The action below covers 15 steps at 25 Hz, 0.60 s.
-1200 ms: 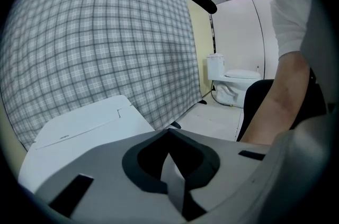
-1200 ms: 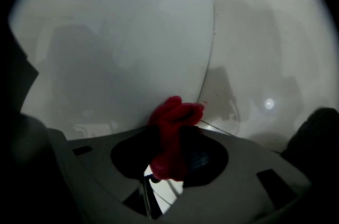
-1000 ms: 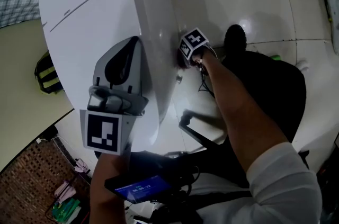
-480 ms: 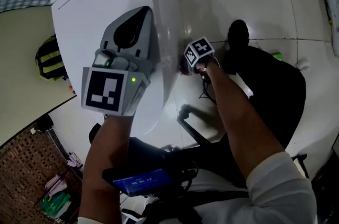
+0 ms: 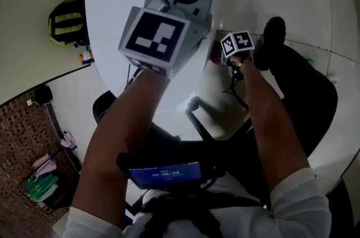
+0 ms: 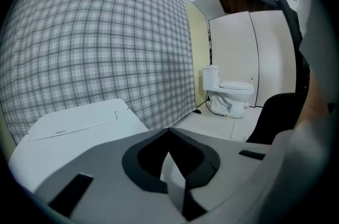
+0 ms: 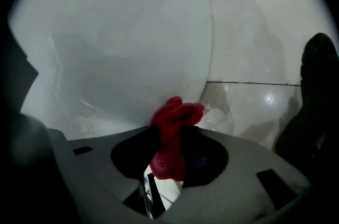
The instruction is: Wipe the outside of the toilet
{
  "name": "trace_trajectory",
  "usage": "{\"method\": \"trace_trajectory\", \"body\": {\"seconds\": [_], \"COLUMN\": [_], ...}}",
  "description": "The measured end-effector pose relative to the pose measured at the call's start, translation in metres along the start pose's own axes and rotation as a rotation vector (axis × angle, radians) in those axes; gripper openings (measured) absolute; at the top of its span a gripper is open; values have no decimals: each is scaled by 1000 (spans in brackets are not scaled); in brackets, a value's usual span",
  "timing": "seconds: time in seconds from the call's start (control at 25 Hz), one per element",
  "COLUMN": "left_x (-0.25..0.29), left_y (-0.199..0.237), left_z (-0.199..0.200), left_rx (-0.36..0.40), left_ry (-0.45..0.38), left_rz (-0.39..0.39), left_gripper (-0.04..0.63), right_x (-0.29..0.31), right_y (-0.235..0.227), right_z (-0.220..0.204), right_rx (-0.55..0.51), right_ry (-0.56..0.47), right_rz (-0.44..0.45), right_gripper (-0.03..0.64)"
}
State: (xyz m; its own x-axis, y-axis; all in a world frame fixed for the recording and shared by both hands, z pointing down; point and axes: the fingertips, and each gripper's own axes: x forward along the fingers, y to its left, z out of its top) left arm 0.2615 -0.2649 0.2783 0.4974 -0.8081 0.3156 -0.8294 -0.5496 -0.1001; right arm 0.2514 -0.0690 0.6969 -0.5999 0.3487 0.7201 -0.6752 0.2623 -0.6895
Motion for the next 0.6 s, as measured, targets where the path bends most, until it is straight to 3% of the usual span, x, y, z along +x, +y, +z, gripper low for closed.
{"method": "trace_trajectory", "body": {"seconds": [0.24,0.6], "left_x": [-13,-36], "left_y": [-6,-27], "left_z": [3,-6], "left_rx": [6,28], "left_ry": [-27,-3], "left_rz": [-32,-101], "left_gripper": [-11,-11], "right_x": [4,10], "right_y": [12,21], "right_z": [-5,-16], "right_rx": [17,79], "right_ry": [-57,-120], "right_rz": [6,0], "right_gripper": [140,139]}}
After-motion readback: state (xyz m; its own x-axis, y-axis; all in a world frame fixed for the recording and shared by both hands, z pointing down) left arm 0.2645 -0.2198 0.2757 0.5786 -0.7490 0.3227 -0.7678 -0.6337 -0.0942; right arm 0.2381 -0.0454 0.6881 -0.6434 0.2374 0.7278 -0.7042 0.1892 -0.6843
